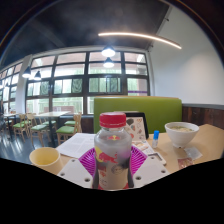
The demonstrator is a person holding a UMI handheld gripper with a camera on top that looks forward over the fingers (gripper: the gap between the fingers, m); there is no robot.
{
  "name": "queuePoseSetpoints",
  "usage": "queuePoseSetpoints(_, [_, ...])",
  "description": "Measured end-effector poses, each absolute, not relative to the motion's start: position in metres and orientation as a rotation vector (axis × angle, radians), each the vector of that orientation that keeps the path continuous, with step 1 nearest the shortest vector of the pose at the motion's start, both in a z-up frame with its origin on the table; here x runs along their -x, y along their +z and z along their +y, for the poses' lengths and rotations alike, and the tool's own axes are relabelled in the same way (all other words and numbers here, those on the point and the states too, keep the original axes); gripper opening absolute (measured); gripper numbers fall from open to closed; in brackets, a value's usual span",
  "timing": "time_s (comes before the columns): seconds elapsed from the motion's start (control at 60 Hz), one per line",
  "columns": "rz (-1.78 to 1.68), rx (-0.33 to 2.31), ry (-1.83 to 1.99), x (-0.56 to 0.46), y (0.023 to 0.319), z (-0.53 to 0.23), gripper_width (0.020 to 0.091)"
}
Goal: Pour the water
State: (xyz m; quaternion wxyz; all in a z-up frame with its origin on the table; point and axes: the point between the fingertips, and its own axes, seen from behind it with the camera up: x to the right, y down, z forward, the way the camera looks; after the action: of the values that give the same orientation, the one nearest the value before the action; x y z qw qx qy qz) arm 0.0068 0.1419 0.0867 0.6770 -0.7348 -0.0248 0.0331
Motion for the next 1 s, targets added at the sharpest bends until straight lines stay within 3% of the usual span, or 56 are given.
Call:
queuePoseSetpoints(0.233, [-0.082,1.661,0.087,-0.004,0.085,0.127,0.056])
queuePoseSetpoints(0.333, [-0.105,1.7,0.102,-0.005,0.083,0.112,0.0801])
queuePoseSetpoints(0.367, [-0.114,1.702,0.102,-0.006,0.084,0.112,0.0839])
queuePoseSetpoints(0.517, [-0.155,1.721,0.033,-0.012,0.093,0.053,0.0827])
queuePoseSetpoints(0.783, [-0.128,1.659,0.117,0.013,0.14,-0.081,0.0829])
queuePoseSetpoints(1.0, [-0.127,1.625,0.142,0.018,0.151,-0.175,0.0828])
